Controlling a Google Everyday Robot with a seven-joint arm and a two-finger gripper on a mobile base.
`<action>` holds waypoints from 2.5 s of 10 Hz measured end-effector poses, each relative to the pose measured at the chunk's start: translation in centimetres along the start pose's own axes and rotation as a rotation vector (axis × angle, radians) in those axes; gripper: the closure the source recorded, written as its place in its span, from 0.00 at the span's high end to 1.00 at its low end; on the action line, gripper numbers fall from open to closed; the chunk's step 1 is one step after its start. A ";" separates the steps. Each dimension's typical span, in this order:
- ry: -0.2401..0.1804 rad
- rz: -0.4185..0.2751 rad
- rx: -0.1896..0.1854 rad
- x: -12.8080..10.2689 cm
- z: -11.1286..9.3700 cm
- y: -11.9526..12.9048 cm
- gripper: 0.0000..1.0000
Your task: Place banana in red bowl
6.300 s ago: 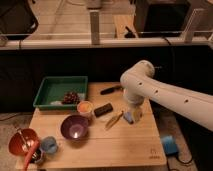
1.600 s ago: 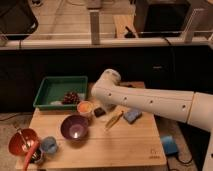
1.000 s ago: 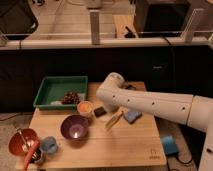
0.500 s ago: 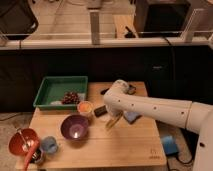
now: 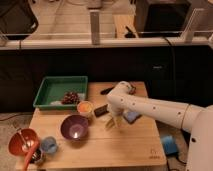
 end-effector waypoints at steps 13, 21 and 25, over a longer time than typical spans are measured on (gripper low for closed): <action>-0.058 0.007 -0.076 -0.3 2.1 1.9 0.00; -0.126 -0.039 0.021 -0.6 -6.5 -0.9 0.00; -0.199 -0.081 0.054 -1.5 -9.3 -1.3 0.00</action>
